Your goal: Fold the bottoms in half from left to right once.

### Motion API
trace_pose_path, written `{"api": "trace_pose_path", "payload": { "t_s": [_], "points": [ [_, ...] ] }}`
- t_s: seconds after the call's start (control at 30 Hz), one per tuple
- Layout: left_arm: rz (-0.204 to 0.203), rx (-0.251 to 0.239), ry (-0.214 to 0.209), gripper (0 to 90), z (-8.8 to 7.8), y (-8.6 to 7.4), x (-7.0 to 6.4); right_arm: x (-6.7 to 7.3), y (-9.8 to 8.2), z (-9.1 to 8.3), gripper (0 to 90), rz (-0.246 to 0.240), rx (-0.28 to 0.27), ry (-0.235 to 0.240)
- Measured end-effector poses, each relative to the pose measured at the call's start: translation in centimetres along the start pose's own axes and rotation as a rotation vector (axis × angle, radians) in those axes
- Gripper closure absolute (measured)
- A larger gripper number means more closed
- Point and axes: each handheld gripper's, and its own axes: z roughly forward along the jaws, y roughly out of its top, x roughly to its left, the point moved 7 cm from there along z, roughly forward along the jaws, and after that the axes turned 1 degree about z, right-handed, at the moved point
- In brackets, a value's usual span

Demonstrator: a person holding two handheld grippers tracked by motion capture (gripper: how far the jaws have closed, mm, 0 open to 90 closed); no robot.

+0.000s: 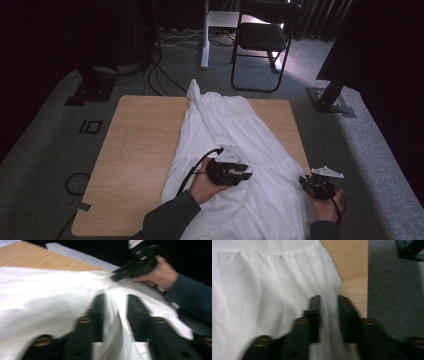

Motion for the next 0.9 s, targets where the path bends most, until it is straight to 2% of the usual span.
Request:
{"api": "trace_pose_path", "payload": {
  "t_s": [0.03,0.1,0.17,0.23,0.3,0.37,0.43,0.5,0.57,0.63,0.7,0.8,0.9],
  "points": [
    [-0.011,-0.006,0.012,58.9,-0.5,-0.1,0.5,0.3,0.3,-0.3,59.9,-0.012,-0.012,-0.009],
    [-0.022,-0.019,0.066,55.3,-1.9,-0.3,1.5,1.3,1.3,-1.0,53.5,-0.028,-0.044,-0.018],
    [-0.043,-0.026,0.104,53.9,-3.5,-0.8,2.7,2.6,2.5,-1.8,52.4,-0.05,-0.077,0.0],
    [-0.047,-0.023,0.179,52.1,-5.1,-1.7,4.0,4.3,3.6,-2.5,51.6,-0.065,-0.107,0.06],
    [-0.087,-0.027,0.235,50.6,-6.7,-2.9,5.5,6.2,4.6,-2.9,51.3,-0.074,-0.127,0.133],
    [-0.103,-0.008,0.321,49.4,-8.2,-4.6,7.0,8.1,5.3,-2.9,50.8,-0.096,-0.132,0.189],
    [-0.159,0.009,0.368,47.5,-9.4,-6.7,8.2,9.9,5.7,-2.7,49.7,-0.123,-0.13,0.242],
    [-0.179,0.045,0.44,45.7,-10.6,-9.1,9.2,11.4,5.8,-2.1,48.1,-0.142,-0.111,0.273],
    [-0.212,0.08,0.486,43.5,-11.6,-11.6,9.9,12.6,5.5,-1.4,46.8,-0.156,-0.089,0.296],
    [-0.253,0.105,0.514,41.3,-12.5,-13.9,10.5,13.5,5.3,-0.8,45.4,-0.162,-0.071,0.318],
    [-0.302,0.104,0.522,39.2,-13.2,-15.6,10.8,14.3,5.0,-0.3,44.5,-0.158,-0.06,0.345],
    [-0.352,0.103,0.498,37.4,-13.5,-17.1,10.7,15.2,4.6,0.4,42.7,-0.165,-0.027,0.374],
    [-0.361,0.133,0.472,36.3,-12.5,-18.1,10.2,15.7,4.0,1.5,44.8,-0.182,0.028,0.371]
  ]
}}
